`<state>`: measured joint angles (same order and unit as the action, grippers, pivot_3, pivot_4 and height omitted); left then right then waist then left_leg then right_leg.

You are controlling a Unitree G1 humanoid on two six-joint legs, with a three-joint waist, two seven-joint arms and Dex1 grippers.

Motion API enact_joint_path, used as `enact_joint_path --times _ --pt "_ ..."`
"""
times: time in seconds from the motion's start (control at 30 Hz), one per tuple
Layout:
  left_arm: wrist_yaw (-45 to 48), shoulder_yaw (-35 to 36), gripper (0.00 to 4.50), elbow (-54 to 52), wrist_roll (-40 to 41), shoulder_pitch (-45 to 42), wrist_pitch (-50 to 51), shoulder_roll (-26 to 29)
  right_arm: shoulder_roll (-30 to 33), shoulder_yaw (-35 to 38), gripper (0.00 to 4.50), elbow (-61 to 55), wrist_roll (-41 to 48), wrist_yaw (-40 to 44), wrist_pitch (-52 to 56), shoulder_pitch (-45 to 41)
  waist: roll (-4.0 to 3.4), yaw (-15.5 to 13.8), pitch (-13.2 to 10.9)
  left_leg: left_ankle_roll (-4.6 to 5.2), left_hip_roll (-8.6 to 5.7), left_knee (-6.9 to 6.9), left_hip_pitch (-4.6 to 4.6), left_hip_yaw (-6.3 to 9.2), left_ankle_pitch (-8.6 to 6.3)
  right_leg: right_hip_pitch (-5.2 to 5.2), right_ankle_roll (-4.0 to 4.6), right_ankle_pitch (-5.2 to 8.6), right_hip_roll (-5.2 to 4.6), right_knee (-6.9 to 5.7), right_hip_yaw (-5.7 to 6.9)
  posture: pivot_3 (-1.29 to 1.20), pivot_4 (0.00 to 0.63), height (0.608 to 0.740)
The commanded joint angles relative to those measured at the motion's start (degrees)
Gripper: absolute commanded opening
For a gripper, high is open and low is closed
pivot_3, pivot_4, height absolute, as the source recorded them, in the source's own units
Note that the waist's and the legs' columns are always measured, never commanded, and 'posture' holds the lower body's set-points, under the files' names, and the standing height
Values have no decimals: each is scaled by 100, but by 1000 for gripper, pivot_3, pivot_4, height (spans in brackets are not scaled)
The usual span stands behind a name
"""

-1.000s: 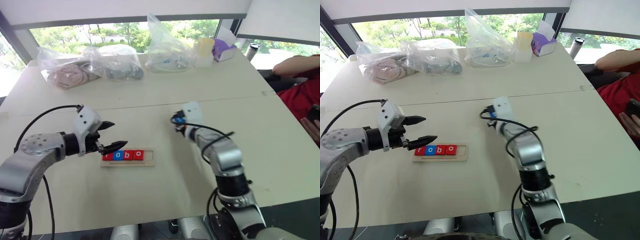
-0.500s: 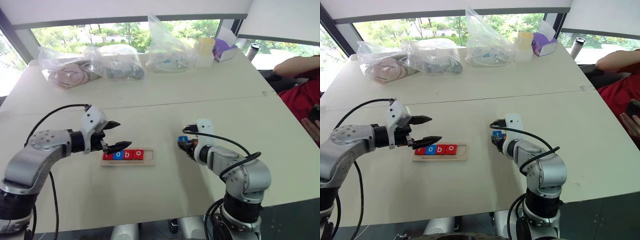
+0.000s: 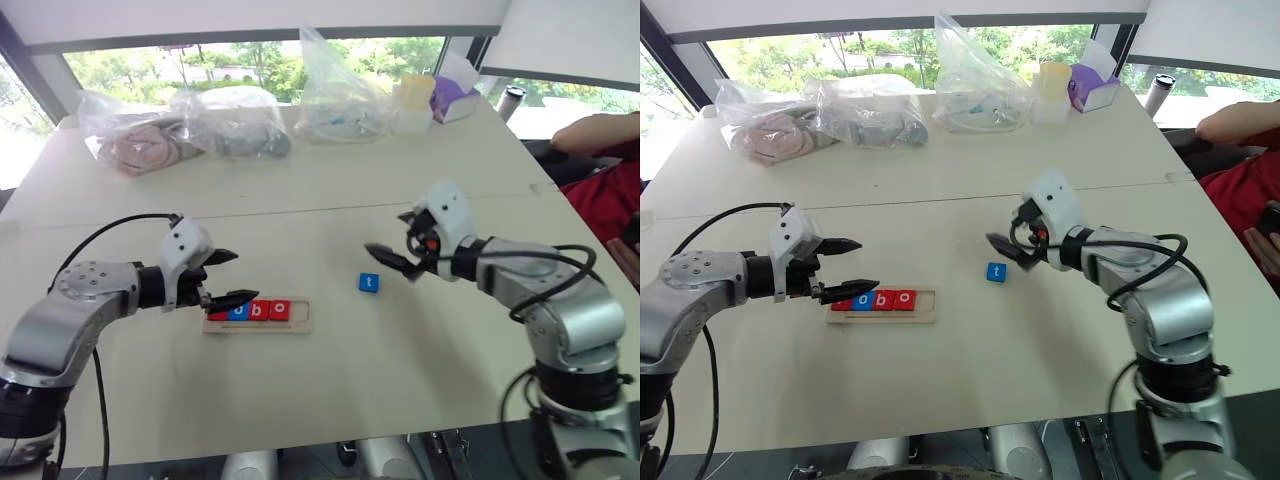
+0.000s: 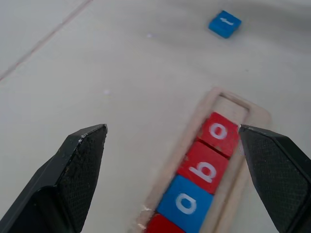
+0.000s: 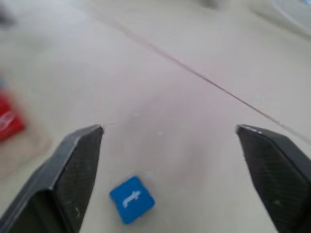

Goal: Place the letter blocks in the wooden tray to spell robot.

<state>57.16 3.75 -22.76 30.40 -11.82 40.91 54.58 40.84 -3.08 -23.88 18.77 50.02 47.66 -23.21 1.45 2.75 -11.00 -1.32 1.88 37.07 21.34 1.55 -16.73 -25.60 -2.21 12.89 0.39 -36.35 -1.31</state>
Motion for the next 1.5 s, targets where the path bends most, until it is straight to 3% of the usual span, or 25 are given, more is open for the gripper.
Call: enact_joint_path --times 0.03,0.23,0.43,0.53,0.7,0.83,0.93,1.0,1.13,1.5 --pt "474 116 4500 -565 24 151 -105 535 429 -502 4472 1045 -409 1213 -1887 -10 -6 5 -4 5 0 1 1 -4 -3 0 -2 0 -2 4 -3 0 150 740" --pt "571 397 4500 -1259 561 67 282 953 -99 -936 4472 3626 -786 1902 -3680 -768 -8 0 -8 11 -1 19 -1 -18 -6 3 4 -1 -4 3 -15 0 150 740" --pt "282 609 4500 -1353 637 368 467 903 -429 -1020 4472 4434 -1071 1949 -4275 -918 -10 -28 -9 11 -1 26 -6 -14 -6 11 11 -9 -2 -5 -14 0 150 740" --pt "225 713 4500 -1304 569 546 448 948 -491 -1031 3650 4530 -1136 1980 -4449 -870 -9 -29 -8 10 -2 26 -5 -15 -6 11 22 -18 -5 -4 -15 0 150 740" --pt "262 766 4500 -1033 461 620 316 1006 -571 -955 1135 4299 -1129 1882 -4418 -839 -9 -27 -8 10 -2 27 -12 -14 -5 13 27 -19 -4 -11 -14 0 150 740" --pt "277 677 4500 -847 240 751 111 1020 -572 -1092 1135 3928 -1447 1668 -4486 -941 -11 -23 -9 9 -2 28 -19 -15 -5 15 26 -17 -2 -19 -15 0 150 740" --pt "414 689 4500 -789 -42 1150 -122 1176 -788 -1377 1135 2562 -1442 1517 -3198 -1138 -12 6 -9 9 -1 28 -21 -18 -5 10 26 -20 -3 -28 -18 0 150 740" --pt "351 880 4500 -788 205 1116 13 1037 -1088 -1531 1135 1852 -1316 1315 -2447 -1133 -12 -6 -9 9 0 26 -20 -19 -5 -3 29 -17 -2 -52 -20 0 150 740" --pt "362 947 4500 -797 333 1057 118 994 -1536 -1897 1135 1107 -1262 993 -1252 -1017 -10 -86 -8 5 0 30 -14 12 -3 -8 28 1 0 -76 -1 0 150 740" --pt "369 932 4500 -905 228 1265 78 1096 -1267 -2485 1135 917 -1445 951 -1343 -913 -10 -57 -8 3 -4 70 -4 -2 -2 -2 38 15 -8 -76 -5 0 150 740"
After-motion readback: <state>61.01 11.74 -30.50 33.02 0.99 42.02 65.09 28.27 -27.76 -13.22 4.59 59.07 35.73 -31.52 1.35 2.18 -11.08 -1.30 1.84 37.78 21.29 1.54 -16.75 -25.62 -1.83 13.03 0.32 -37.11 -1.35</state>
